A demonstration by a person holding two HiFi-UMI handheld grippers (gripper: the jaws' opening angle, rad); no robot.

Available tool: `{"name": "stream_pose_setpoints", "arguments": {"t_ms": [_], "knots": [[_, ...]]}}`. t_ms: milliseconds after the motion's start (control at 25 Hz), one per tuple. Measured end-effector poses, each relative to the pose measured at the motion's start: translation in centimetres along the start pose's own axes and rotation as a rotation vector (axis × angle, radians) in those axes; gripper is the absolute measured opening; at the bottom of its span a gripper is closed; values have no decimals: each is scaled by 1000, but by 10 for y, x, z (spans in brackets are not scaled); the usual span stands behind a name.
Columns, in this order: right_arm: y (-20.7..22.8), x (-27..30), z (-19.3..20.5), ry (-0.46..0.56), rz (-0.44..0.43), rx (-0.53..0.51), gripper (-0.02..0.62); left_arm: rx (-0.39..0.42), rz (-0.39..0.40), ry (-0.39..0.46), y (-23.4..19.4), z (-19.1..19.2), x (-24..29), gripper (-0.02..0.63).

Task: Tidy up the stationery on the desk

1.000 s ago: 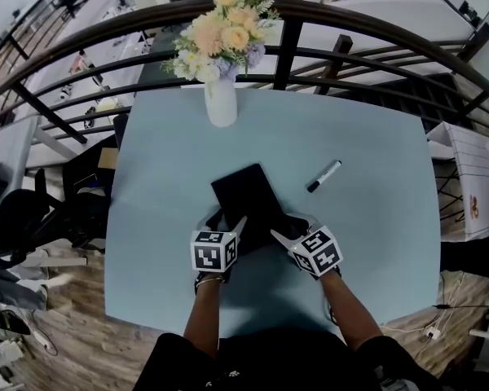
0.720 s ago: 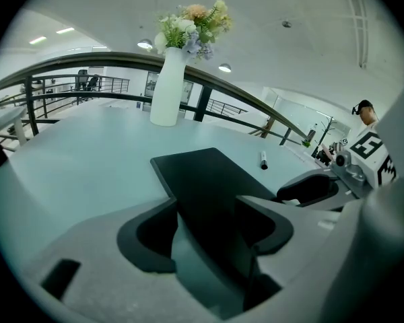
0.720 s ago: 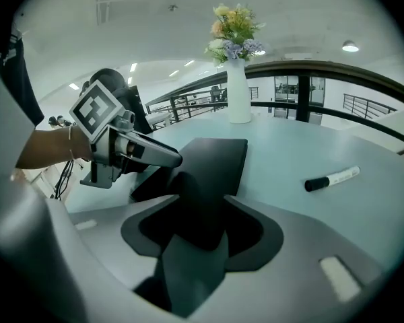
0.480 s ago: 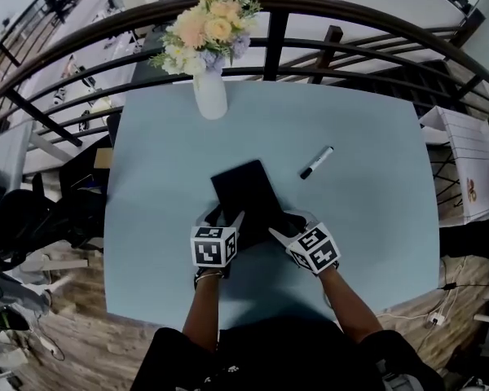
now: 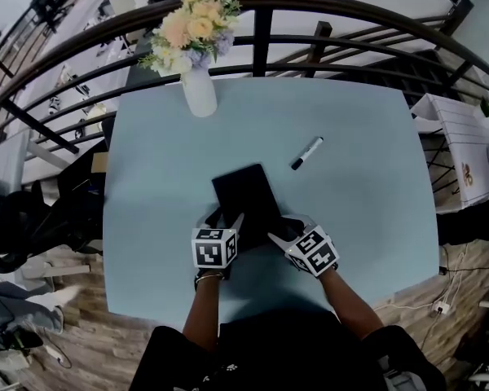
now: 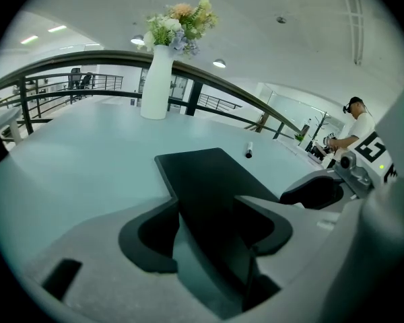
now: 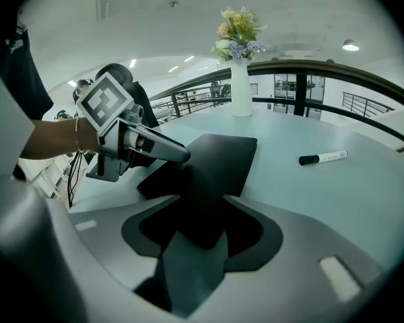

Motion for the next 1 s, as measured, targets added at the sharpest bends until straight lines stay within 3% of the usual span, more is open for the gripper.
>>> {"name": "stream_pose_setpoints", "arguments": {"t_ms": [1000], "knots": [[-22, -43, 55, -30, -3, 26, 193, 107, 53, -55, 52, 18, -9, 236]]}}
Point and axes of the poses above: the fingertips, and each gripper's own axes: x forward along the fingers, y to its right, z out of its underside, the point moved 5 cm from there along -x, backward along the fingers, and after that the axes turned 14 degrees about x, right-handed, at the moved point
